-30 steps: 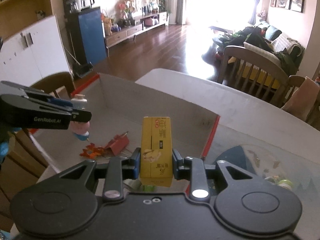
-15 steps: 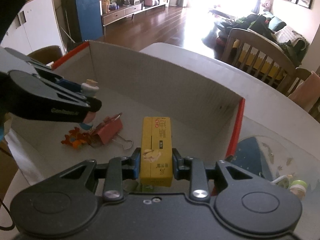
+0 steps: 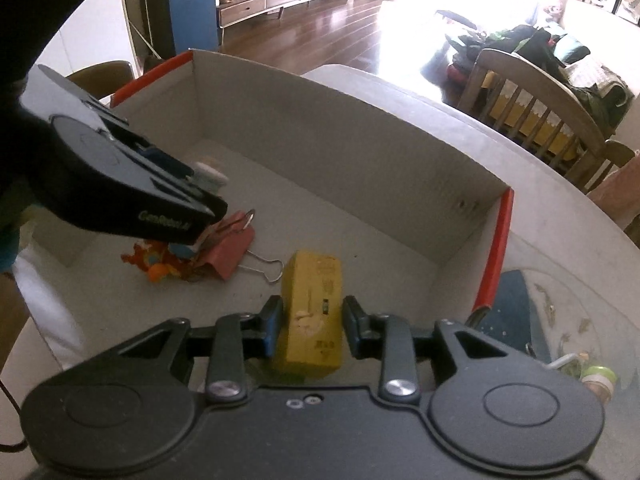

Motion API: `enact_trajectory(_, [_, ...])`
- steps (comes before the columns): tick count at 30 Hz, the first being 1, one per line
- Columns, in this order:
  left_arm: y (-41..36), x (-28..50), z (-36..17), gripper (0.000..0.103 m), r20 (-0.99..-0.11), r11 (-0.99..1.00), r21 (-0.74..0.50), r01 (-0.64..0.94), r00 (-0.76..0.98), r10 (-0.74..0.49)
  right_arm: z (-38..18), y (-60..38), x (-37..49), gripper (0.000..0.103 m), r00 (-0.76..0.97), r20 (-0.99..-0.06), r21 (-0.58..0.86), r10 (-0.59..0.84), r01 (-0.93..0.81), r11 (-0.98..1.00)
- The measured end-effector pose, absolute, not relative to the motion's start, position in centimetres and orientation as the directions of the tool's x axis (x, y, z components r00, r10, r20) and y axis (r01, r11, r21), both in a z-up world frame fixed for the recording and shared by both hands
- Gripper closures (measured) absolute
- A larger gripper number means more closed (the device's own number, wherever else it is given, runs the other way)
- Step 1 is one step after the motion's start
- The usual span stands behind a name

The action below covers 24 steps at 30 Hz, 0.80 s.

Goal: Organize rigid objects
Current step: 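Open left tool to drop figurine in box while right tool releases yellow box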

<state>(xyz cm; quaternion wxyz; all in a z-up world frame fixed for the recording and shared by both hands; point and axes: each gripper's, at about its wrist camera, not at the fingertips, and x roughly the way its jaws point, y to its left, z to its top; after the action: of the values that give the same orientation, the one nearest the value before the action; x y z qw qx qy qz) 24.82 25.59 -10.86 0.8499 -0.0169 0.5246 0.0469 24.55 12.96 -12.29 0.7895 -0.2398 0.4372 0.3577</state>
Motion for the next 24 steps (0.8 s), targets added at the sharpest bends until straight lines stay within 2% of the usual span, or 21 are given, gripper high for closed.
enact_trajectory(7, [26.3,23.7,-10.6,0.068,-0.893,0.99,-0.043,-0.132,0.45,0.021,-11.2,12.4,24.1,0.062,0.344,-0.851,-0.016,0.395,-0.771,0.636])
enact_trajectory(9, [26.2,23.2,-10.2,0.062,-0.886,0.99,-0.045,-0.131,0.464,0.021,-10.7,12.1,23.9,0.059,0.346,-0.844,-0.003,0.41,-0.768,0.64])
enact_trajectory(11, [26.0,22.5,-9.6,0.049,-0.873,0.991,-0.041,-0.126,0.487,0.025,-10.2,11.7,23.8,0.058,0.347,-0.835,0.012,0.426,-0.763,0.646])
enact_trajectory(13, [25.8,21.9,-8.7,0.046,-0.86,0.992,-0.045,-0.121,0.51,0.023,-9.5,11.1,23.5,0.058,0.347,-0.825,0.034,0.445,-0.757,0.652])
enact_trajectory(18, [24.9,20.3,-6.4,0.046,-0.826,0.992,-0.066,-0.106,0.563,0.005,-7.6,9.4,23.0,0.055,0.348,-0.799,0.081,0.491,-0.746,0.661])
enact_trajectory(20, [24.4,20.0,-5.4,0.046,-0.815,0.993,-0.067,-0.1,0.58,0.004,-6.9,8.6,22.7,0.046,0.361,-0.785,0.09,0.503,-0.737,0.67])
enact_trajectory(24, [23.7,18.8,-3.9,0.046,-0.794,0.992,-0.076,-0.098,0.608,0.0,-5.5,6.9,22.1,0.043,0.375,-0.761,0.114,0.529,-0.725,0.679])
